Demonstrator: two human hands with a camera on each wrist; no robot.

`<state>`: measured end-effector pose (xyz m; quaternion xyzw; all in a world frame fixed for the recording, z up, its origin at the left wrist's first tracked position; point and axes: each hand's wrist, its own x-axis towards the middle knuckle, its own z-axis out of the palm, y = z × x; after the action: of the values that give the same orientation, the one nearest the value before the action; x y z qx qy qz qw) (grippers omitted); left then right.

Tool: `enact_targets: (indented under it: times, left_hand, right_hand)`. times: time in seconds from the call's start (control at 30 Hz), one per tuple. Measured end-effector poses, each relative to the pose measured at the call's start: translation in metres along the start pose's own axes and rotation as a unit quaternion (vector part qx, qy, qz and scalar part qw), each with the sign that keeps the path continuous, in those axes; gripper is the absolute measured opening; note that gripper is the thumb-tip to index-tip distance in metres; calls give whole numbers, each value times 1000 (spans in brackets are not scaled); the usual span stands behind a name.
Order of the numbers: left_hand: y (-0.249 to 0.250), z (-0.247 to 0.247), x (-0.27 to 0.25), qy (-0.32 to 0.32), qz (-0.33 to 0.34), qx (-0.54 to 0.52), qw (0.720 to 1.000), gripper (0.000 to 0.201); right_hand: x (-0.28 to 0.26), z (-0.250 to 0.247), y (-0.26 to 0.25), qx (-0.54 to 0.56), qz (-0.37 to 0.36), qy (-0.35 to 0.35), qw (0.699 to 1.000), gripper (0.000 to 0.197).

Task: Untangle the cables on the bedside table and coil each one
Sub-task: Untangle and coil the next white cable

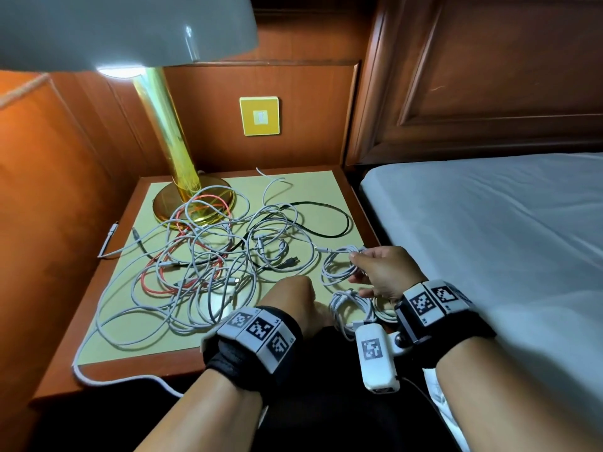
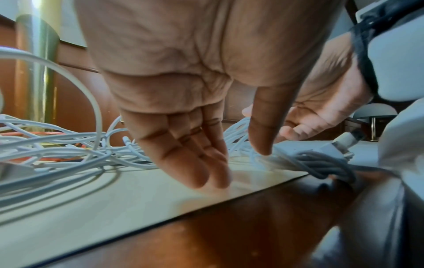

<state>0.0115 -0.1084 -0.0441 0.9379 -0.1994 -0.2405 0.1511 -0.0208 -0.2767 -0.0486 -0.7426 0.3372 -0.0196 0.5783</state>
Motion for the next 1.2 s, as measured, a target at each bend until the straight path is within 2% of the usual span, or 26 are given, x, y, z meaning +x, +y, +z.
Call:
enact_targets:
  times: [0.1,0.17,0.3,0.43,0.5,0.63,0.73,0.8,0.9,0.97,1.03,1.1,1.2]
  left_hand:
    - [-10,-4,1,22,-13,31,999,32]
    - [-13,-5,1,25,-13,37,999,34]
    - [-13,-6,-2,12,-14,47,999,44]
    - [-11,-8,-5,11,-15,37,999,44]
    - [-9,-9,-8,9,-15,32,999,45]
    - [-9,-14,-14,11,-10,21,1000,44]
    - [-13,-19,-19,15,-8,19,1000,45]
    - [-16,-21,-22,17,1,19,1000,46]
    - [-17,-20,-23,12,28,14,999,47]
    - [-15,-15,-22,-6,51,5,999,49]
    - [-9,-10,-21,-29,79,6,996,52]
    - [-3,-5,-21,-45,100,13,994,54]
    - [2,-4,-22,-61,108,14,992,57]
  right_hand:
    - [1,2,-1,18,22,-23,999,24]
    - [4,3,0,-5,12,-23,1000,20]
    - [6,5,2,-81,-37,28,996,24]
    - [7,6,2,-132,-57,42,989,33]
    - [8,6,3,-161,-64,46,984,35]
    - [9,6,6,-232,-65,34,970,25]
    - [6,5,4,-295,-82,61,950,38]
    - [8,2,4,-299,-98,71,947,39]
    - [6,-7,-1,-265,-96,96,955,30]
    - [4,-15,-6,-255,-102,119,954,33]
    - [4,-22,-6,-282,-94,104,949,38]
    - [3,-25,-2,-333,-63,48,940,41]
    - [-1,-25,0,-424,-32,0,905,38]
